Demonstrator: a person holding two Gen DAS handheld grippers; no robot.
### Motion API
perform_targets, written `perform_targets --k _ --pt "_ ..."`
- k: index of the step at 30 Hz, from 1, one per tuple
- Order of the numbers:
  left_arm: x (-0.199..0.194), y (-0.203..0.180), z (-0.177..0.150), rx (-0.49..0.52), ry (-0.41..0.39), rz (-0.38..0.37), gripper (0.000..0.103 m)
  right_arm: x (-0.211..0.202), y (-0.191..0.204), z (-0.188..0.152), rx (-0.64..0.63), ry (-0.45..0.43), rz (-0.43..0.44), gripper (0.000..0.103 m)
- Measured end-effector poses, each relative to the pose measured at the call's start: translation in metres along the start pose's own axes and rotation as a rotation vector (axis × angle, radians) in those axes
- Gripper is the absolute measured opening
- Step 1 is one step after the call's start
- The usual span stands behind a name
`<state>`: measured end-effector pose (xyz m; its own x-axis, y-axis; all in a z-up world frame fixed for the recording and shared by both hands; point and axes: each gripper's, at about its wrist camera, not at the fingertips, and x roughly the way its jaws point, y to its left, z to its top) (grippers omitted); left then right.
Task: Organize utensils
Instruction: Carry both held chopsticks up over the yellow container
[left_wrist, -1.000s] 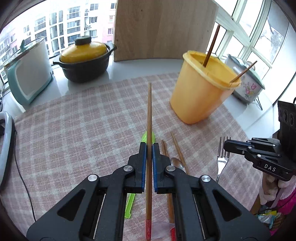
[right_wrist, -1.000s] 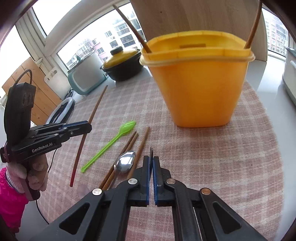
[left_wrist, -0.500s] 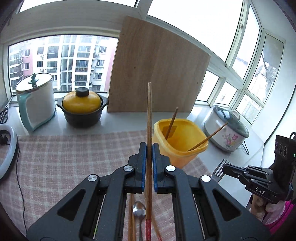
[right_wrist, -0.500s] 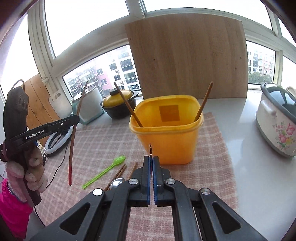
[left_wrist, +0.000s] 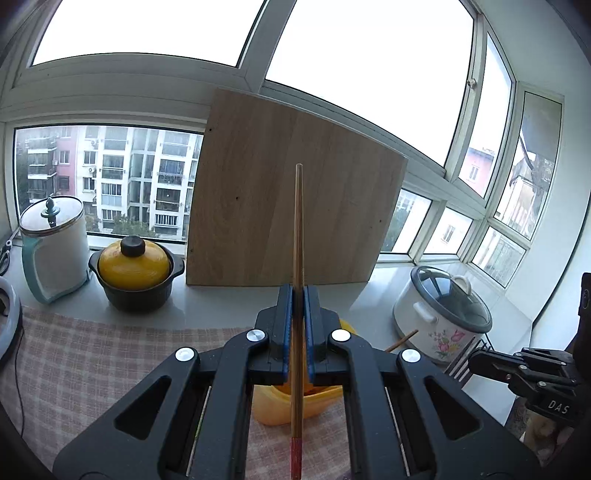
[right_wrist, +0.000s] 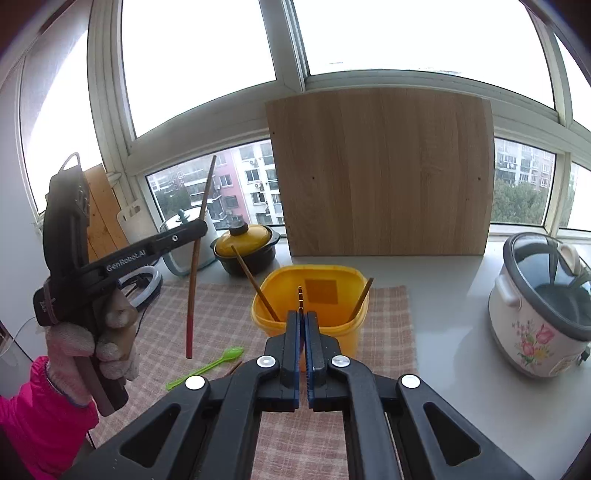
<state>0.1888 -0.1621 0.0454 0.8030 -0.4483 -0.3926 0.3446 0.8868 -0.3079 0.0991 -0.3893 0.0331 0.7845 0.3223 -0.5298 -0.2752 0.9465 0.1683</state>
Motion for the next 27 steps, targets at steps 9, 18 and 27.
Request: perform_targets --k 9,18,27 --pt "0.032 -0.021 0.008 -0.042 -0.080 0.090 0.004 -0.003 -0.027 0.052 -0.070 -0.078 0.007 0.000" --pt "0.059 -0.018 0.009 -0.082 -0.152 0.194 0.004 0.041 -0.049 0.081 -0.094 -0.065 -0.017 0.000" --pt "0.082 -0.023 -0.005 -0.062 -0.141 0.237 0.004 0.091 -0.059 0.084 -0.103 0.018 -0.001 0.000"
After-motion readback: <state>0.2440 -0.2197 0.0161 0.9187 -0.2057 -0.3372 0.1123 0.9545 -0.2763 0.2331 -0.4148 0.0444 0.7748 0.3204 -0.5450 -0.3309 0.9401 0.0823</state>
